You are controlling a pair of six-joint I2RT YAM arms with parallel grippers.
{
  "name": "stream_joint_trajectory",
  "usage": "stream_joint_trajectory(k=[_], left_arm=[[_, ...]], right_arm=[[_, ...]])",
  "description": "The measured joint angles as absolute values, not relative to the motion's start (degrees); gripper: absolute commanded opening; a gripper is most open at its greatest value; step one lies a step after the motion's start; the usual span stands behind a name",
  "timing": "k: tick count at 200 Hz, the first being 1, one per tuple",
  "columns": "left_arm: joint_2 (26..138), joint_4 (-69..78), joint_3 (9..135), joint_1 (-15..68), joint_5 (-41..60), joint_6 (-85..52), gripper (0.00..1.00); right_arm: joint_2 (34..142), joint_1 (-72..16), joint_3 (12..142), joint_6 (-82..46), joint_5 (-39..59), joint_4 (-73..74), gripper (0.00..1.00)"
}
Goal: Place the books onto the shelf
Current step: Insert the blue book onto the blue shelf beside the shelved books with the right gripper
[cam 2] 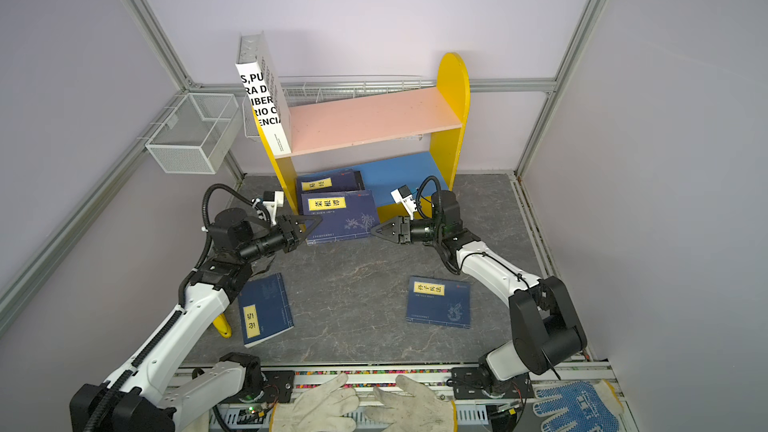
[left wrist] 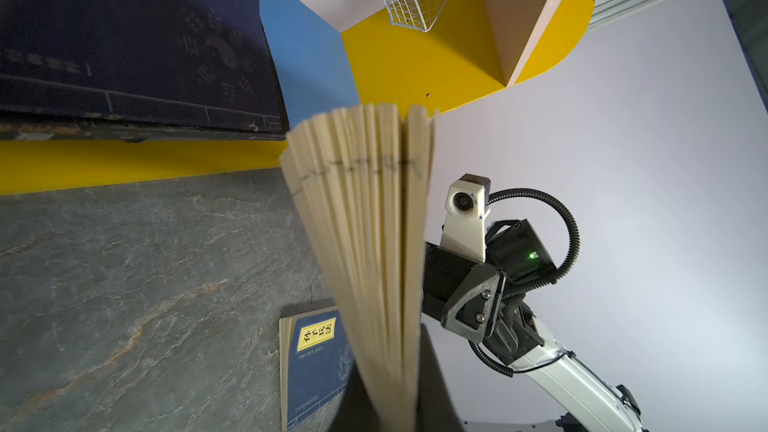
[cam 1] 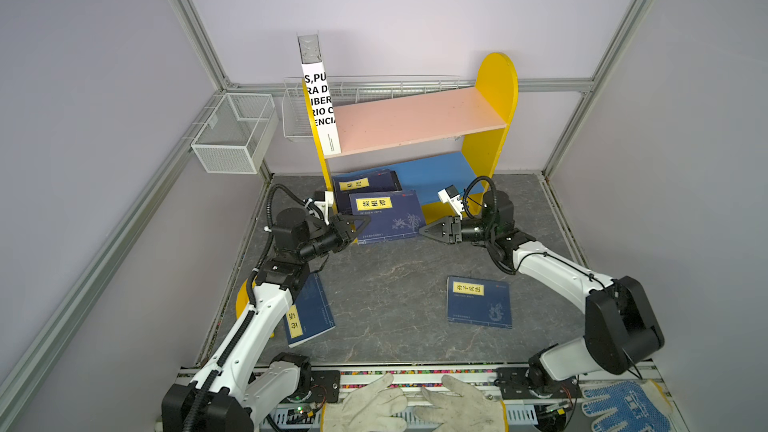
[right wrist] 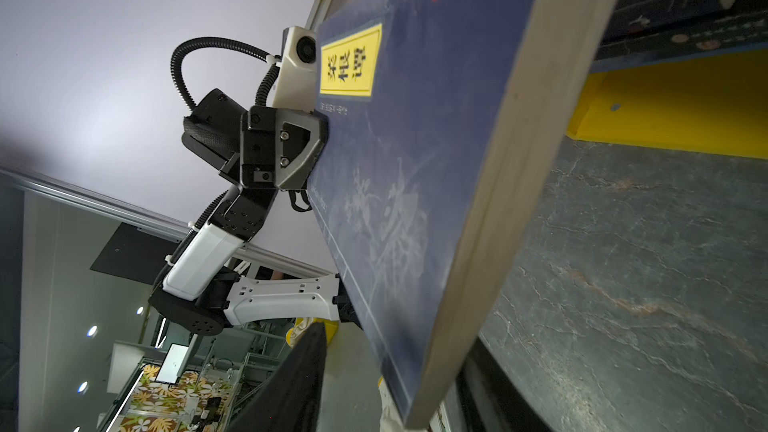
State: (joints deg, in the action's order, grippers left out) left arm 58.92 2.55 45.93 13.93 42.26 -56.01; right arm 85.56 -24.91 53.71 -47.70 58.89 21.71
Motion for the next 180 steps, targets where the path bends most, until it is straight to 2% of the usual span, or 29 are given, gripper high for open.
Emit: stream_joint_trajectory(k=[59,96,128,162,180], left_arm=[[55.7,10.9,42.1,13.9,40.1,-60.5,0.00],[55.1,12.6,41.3,14.3,38.5,-61.7,0.00],[54.9,12.9,40.9,14.5,38.1,-61.9,0.00],[54.9,13.1,40.9,15.0,37.8,-61.9,0.00],[54.9,13.2,40.9,15.6,37.7,-61.9,0.00]], right_arm=[[85.6,-25.5,45.7,-59.7,53.5,38.6,0.53],[85.5,-26.4,45.7,-63.7,51.0,44.9,0.63],[84.5,-26.7,45.7,-64.9,48.2,46.1,0.68],[84.0,-26.9,45.8,-66.1,45.9,47.4,0.66],[84.1,-27.3,46.2,-66.5,44.9,47.4,0.60]])
